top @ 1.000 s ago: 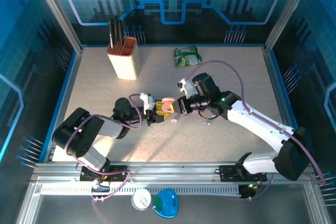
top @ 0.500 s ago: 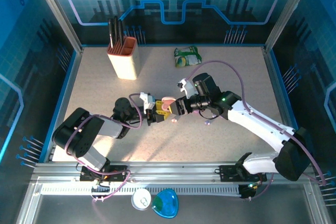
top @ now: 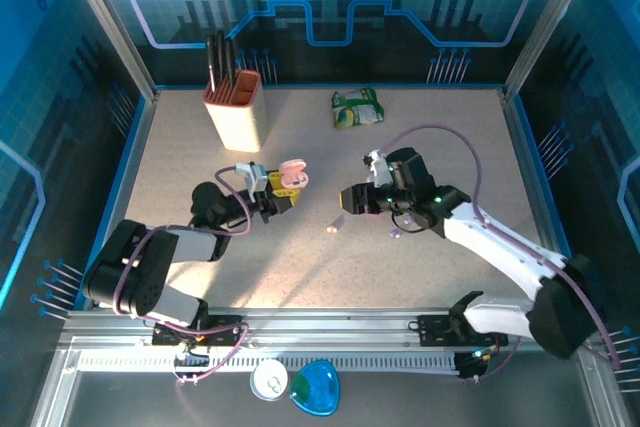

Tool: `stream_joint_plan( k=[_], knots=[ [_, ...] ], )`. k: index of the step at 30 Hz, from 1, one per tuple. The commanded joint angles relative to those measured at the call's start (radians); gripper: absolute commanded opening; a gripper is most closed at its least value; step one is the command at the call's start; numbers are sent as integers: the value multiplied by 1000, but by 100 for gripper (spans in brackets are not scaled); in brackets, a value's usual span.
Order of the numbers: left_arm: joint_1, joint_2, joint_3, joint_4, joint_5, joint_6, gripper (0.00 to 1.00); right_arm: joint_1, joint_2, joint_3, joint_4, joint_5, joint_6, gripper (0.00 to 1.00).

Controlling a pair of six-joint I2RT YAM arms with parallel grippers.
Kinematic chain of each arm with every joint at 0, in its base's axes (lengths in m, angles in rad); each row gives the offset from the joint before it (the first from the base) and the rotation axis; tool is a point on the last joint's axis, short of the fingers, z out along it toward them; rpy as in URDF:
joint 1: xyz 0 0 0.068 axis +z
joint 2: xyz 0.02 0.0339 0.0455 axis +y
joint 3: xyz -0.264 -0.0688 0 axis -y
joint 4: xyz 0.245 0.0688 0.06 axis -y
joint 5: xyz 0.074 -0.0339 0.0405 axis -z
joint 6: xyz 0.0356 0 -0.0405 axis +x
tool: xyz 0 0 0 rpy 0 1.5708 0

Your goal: Insert wireless bluetooth earbuds into charging case

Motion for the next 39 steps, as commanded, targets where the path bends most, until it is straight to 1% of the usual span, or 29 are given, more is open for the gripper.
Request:
stream_joint_plan(
  k=[1, 3, 8, 11, 14, 16, 22, 26, 31, 39],
  knots=[
    [10, -50, -21, 31, 1, -20, 24, -11, 122, 62, -33, -15, -1, 62],
    [10, -66, -22, 31, 7, -31, 24, -9, 209, 91, -27, -49, -26, 62],
    [10, -103, -29, 32, 14, -55, 25, -3, 397, 176, 9, -197, -162, 61],
    [10, -121, -36, 32, 14, -62, 24, -3, 502, 253, -47, -265, -253, 60],
    [8, -137, -38, 31, 16, -74, 25, -2, 604, 337, -148, -301, -354, 60],
    [9, -143, -39, 31, 19, -80, 25, -2, 655, 374, -183, -322, -394, 59],
    [9, -141, -44, 31, 24, -86, 25, -2, 754, 430, -222, -371, -455, 58],
    [9, -145, -42, 31, 26, -88, 25, -1, 777, 424, -240, -363, -478, 57],
    [9, -136, -38, 30, 26, -89, 25, 4, 744, 382, -242, -334, -487, 52],
    [8, -126, -36, 30, 30, -86, 25, 9, 707, 345, -251, -330, -486, 48]
  ],
)
